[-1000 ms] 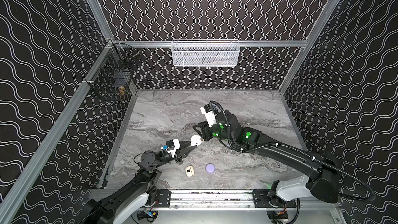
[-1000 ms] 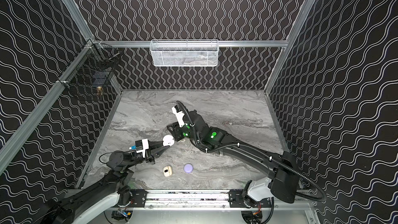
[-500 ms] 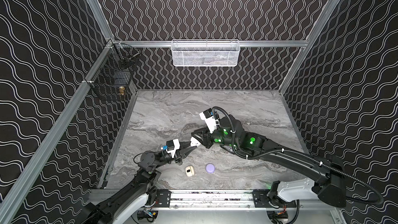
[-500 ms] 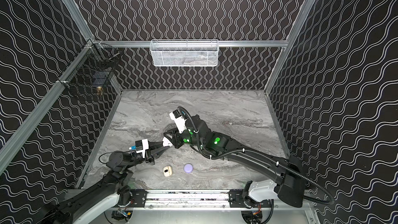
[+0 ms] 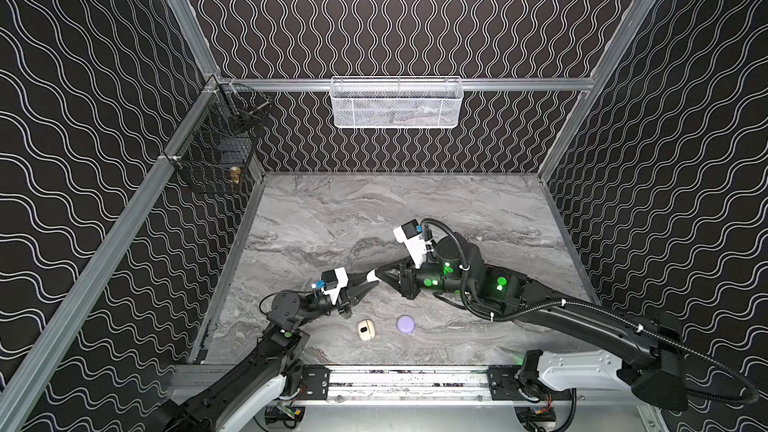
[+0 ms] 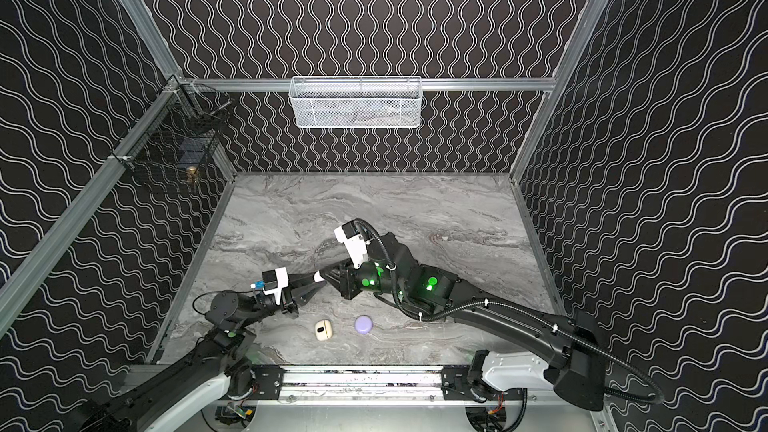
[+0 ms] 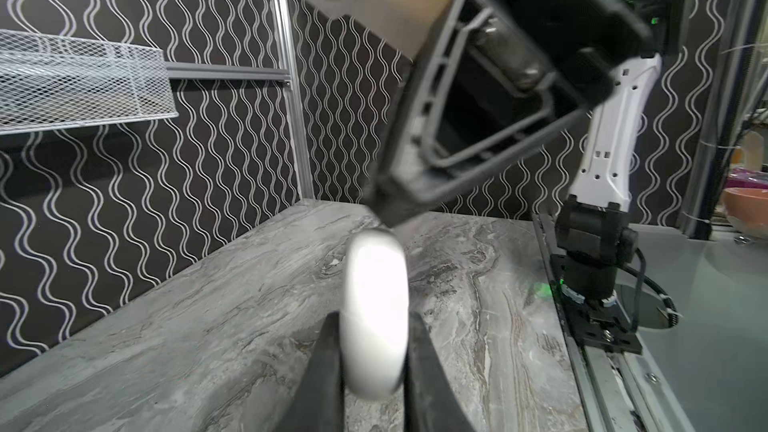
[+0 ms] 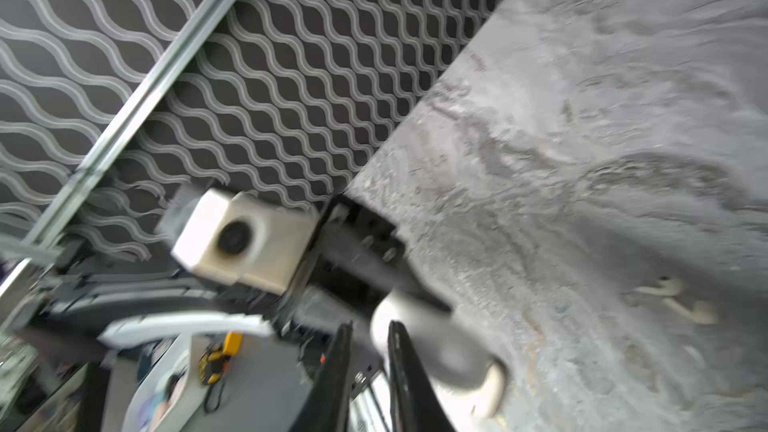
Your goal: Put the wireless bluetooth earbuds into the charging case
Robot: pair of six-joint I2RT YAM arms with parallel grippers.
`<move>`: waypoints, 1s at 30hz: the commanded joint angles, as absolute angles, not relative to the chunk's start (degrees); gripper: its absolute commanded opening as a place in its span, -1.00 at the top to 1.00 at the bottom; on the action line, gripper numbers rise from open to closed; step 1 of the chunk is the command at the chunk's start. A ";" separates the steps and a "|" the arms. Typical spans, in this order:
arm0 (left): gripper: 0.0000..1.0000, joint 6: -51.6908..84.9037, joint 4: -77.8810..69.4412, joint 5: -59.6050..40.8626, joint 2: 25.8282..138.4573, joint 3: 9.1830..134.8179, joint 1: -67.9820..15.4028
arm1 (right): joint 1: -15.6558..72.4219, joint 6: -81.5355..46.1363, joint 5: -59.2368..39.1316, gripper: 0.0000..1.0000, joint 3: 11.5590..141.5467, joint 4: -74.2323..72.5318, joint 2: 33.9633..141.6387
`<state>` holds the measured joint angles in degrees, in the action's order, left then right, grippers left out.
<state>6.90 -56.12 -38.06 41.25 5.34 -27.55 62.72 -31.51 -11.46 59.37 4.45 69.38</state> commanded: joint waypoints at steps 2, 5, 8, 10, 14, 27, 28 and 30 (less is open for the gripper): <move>1.00 5.99 -58.50 -37.20 41.43 6.04 -27.54 | 63.22 -32.09 -7.54 0.62 59.68 8.50 66.82; 1.00 6.28 -58.30 -36.48 41.70 6.06 -27.58 | 63.20 -32.33 0.93 0.58 58.58 10.02 64.22; 1.00 7.92 -55.32 -33.91 42.51 7.16 -27.58 | 63.20 -32.81 9.33 0.54 56.76 9.77 61.99; 1.00 10.00 -48.76 -28.40 43.66 9.45 -27.59 | 63.21 -33.20 13.94 0.54 54.72 9.20 61.17; 1.00 20.32 -32.85 -7.95 50.51 16.02 -25.90 | 63.09 -33.91 18.92 0.50 52.12 7.05 61.34; 1.00 36.89 -27.22 -30.29 88.34 30.91 -8.73 | 62.93 -37.36 22.45 0.10 49.15 17.84 70.75; 1.00 37.33 -27.39 -30.36 89.36 30.94 -8.09 | 63.01 -37.63 21.98 0.06 48.25 18.08 71.24; 1.00 37.49 -26.81 -30.23 91.19 31.23 -7.37 | 63.02 -38.84 20.82 0.02 46.16 17.83 71.72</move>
